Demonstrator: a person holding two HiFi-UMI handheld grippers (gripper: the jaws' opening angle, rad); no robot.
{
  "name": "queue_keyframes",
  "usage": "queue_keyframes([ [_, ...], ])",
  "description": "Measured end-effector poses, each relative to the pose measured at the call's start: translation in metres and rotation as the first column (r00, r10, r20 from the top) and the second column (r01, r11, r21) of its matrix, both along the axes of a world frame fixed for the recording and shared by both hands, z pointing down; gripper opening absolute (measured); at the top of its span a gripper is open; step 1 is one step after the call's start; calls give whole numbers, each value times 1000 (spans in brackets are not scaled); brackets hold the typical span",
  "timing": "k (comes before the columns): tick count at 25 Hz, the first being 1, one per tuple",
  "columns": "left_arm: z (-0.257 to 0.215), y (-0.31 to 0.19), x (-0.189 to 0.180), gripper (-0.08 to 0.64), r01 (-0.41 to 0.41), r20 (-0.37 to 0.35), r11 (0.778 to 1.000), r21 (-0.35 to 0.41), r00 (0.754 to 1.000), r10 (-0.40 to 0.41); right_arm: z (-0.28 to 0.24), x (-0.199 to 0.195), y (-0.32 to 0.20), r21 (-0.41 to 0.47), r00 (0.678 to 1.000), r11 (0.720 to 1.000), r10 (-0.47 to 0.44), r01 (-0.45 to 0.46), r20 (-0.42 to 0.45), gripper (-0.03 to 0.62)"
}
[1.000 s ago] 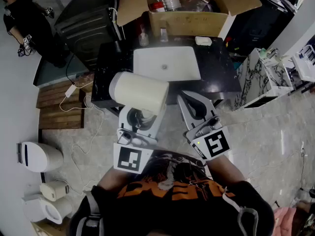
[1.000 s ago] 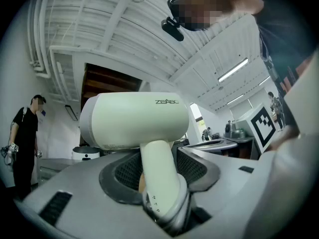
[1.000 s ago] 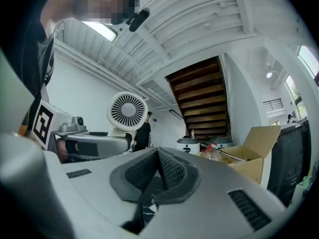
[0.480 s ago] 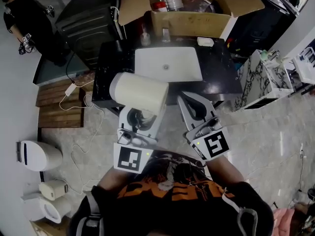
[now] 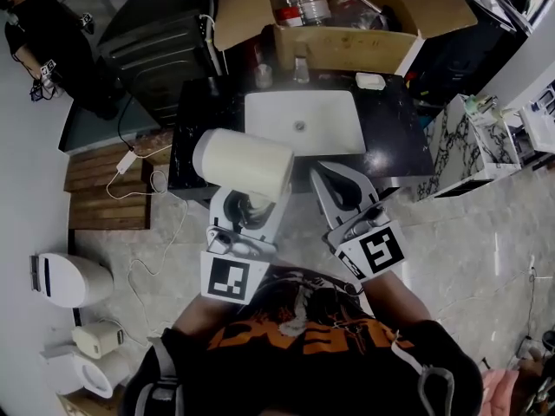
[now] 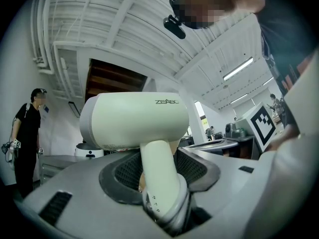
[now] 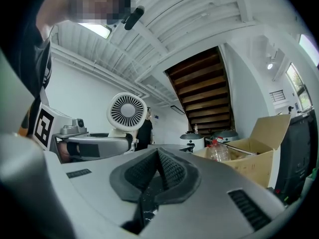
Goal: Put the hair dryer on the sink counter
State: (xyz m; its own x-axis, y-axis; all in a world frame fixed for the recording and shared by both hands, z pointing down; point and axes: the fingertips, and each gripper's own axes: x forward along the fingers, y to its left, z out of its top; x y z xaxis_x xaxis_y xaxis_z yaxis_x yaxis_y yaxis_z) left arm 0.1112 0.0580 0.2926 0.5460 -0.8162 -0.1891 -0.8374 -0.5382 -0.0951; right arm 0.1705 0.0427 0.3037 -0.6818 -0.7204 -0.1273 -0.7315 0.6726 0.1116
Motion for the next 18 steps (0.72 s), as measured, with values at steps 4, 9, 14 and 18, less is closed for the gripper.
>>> queue_keyframes([
  [4,-1,-26,-14,225,0,7,1000,-12,1000,0,-1,-14,-27,-12,1000,1000,4,-4,-8,14],
  [9,1,-61,-39,225,0,0,1000,-22,1000,0,3,-40,-63,-33,1000,999,8,-9,-15,14],
  [14,8,-92,-64,225,4,-7,999,-45,1000,-4,8,-69,-93,-52,1000,999,0,-1,-24,14],
  [18,10,-117,-82,225,-3,-8,999,-52,1000,2,12,-87,-118,-66,999,998,4,-6,-33,14],
])
